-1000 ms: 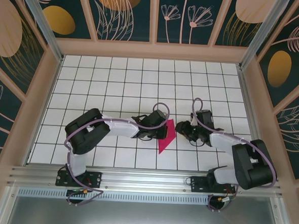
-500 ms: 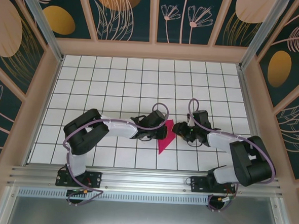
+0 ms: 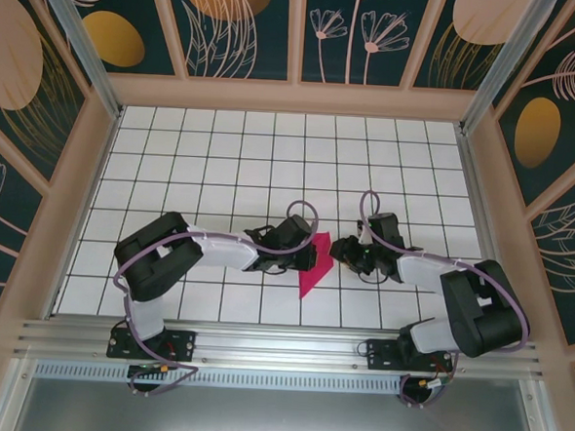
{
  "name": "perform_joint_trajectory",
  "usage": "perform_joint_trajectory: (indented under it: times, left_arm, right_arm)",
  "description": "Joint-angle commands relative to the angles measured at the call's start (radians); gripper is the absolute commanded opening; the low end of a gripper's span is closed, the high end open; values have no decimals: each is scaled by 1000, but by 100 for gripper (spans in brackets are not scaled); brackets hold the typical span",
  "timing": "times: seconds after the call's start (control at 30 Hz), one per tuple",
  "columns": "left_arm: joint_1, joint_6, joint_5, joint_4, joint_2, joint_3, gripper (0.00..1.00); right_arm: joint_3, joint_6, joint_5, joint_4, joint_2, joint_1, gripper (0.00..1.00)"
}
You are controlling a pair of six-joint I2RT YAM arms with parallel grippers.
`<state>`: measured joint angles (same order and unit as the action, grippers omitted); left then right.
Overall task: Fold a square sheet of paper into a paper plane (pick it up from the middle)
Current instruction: Fourth fold the wing at the center of the table.
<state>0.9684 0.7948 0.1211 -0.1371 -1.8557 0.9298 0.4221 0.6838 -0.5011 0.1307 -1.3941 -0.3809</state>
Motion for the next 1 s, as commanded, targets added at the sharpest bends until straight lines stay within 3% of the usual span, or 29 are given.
perform_joint_trajectory:
  times: [0.0, 0.33, 0.57, 0.97]
  left_arm:
    - [-6, 15, -18, -1, -4, -16, 6]
    - [-6, 40, 3, -50, -12, -66, 5]
    - [-6, 29, 31, -81, 69, -47, 10]
    - [-6, 8, -89, 44, 69, -28, 10]
  right_arm:
    - [-12, -4, 31, -28, 26, -13, 38]
    - [-21, 26, 38, -49, 57, -59, 38]
    - [-21, 23, 70, -76, 79, -67, 38]
    - [-13, 34, 59, -61, 83, -73, 39]
